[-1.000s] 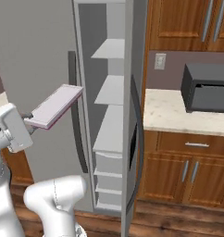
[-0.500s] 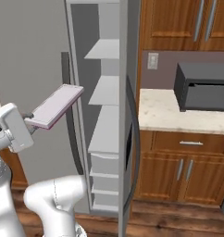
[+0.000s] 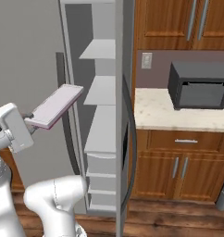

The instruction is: The ice cube tray has been filled with water. Take the tray and place it in the freezer to make ice. Close the freezer door after placing the tray.

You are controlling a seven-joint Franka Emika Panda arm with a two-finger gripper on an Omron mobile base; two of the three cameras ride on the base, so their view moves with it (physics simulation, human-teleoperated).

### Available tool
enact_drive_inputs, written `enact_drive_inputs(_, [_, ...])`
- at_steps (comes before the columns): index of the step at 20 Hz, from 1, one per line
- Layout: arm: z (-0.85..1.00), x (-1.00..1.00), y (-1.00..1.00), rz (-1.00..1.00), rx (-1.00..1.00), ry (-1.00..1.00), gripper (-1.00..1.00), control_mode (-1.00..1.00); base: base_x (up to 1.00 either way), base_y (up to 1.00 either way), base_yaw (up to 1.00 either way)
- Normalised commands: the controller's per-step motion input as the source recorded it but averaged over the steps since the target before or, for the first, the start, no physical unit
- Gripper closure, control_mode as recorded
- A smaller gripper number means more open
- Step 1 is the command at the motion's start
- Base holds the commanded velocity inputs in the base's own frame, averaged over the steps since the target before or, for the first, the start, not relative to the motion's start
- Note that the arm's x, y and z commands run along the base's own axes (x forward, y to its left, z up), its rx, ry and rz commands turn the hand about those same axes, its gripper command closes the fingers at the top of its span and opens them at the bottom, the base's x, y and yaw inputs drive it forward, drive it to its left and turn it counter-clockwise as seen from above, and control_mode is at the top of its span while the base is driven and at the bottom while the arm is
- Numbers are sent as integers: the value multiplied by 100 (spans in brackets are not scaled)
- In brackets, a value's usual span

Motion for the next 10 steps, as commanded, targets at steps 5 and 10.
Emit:
enact_drive_inputs(5, [0, 0, 0, 0, 0, 0, 100, 100, 26, 0, -8])
enact_drive_inputs(10, [0, 0, 0, 0, 0, 0, 100, 100, 23, 0, -5])
